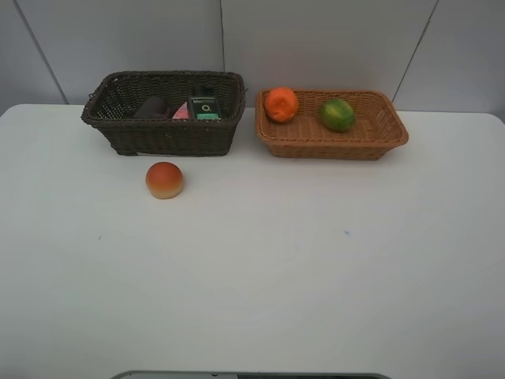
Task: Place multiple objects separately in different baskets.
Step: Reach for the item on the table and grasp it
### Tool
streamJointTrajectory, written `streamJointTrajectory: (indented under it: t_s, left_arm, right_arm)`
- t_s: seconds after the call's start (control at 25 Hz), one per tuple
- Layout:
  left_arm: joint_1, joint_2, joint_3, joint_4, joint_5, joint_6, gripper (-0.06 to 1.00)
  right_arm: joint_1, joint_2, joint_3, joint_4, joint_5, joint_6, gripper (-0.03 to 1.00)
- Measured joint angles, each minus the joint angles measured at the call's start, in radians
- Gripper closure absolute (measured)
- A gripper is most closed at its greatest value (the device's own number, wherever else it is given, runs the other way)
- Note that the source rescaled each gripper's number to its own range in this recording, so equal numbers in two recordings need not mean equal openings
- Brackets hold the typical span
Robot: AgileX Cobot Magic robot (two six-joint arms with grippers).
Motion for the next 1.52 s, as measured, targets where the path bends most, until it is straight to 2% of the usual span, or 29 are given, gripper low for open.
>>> streamJointTrajectory:
  t_s: [0.32,0.52,0.72,1.08,1.2,1.52]
  left_arm:
    - [0.000,0.000,0.000,0.000,0.000,0.000,0.02]
    - [0.000,0.000,0.000,0.000,0.000,0.000,0.02]
    - [0.000,0.000,0.000,0.000,0.000,0.000,0.02]
    - [0.000,0.000,0.000,0.000,0.000,0.000,0.02]
    - [0.000,0.000,0.000,0.000,0.000,0.000,0.02]
    - [-0.021,0.000,0.000,0.000,0.000,0.000,0.02]
  right_arm:
    - [0.001,-0.272,0.181,0.067,-0.025,0.000,0.20]
    - [0.001,-0.332,0.288,0.043,-0.037,0.000,0.20]
    - [0.001,-0.333,0.306,0.044,-0.110,-0.003,0.20]
    - [0.001,-0.338,0.324,0.071,-0.119,-0.098,0.20]
    - [-0.021,-0.337,0.324,0.058,-0.120,-0.107,0.20]
    - [-0.152,-0.338,0.324,0.051,-0.120,-0.108,0.20]
